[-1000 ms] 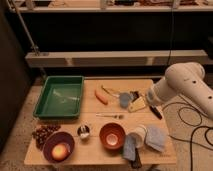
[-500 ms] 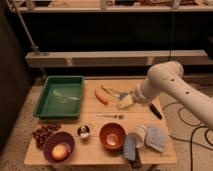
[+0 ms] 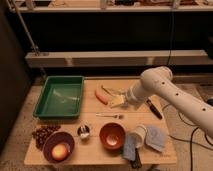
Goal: Place fork in plastic cup
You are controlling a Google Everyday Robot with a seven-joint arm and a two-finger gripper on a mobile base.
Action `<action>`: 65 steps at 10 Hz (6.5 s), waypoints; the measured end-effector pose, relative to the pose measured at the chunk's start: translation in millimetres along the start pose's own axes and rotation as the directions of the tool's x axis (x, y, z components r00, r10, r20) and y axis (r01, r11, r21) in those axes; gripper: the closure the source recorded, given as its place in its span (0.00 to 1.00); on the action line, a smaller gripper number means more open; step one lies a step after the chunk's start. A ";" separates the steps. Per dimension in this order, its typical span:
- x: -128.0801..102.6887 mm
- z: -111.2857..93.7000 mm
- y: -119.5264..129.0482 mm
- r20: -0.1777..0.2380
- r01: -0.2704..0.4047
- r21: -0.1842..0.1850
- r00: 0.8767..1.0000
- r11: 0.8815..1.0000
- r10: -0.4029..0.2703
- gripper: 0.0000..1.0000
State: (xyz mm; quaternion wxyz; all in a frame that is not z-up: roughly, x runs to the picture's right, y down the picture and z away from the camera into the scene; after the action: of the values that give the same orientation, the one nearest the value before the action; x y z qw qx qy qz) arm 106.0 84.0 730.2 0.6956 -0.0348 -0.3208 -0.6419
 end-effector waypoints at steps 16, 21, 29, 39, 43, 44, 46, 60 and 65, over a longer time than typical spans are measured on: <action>20.2 88.8 42.5 0.121 -0.120 0.163 0.988 0.979 0.101 0.20; 19.9 101.6 36.9 0.154 -0.156 0.228 0.980 0.961 0.123 0.20; 20.2 101.9 43.4 0.159 -0.191 0.252 0.975 0.949 0.154 0.20; 25.4 92.2 58.1 0.172 -0.205 0.329 0.973 0.922 0.155 0.20; 31.1 95.9 61.2 0.210 -0.232 0.392 0.965 0.890 0.159 0.20; 31.2 96.9 62.3 0.218 -0.238 0.398 0.963 0.886 0.160 0.20; 31.7 101.0 60.6 0.242 -0.250 0.413 0.957 0.876 0.159 0.20; 12.3 123.5 65.8 0.242 -0.269 0.318 0.950 0.909 0.197 0.20; 23.7 119.0 72.0 0.205 -0.256 0.346 0.960 0.903 0.194 0.20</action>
State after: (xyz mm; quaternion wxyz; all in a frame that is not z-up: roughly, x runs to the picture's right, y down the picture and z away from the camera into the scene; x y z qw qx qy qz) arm 123.4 130.7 862.2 0.7301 0.0067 -0.4862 -0.4801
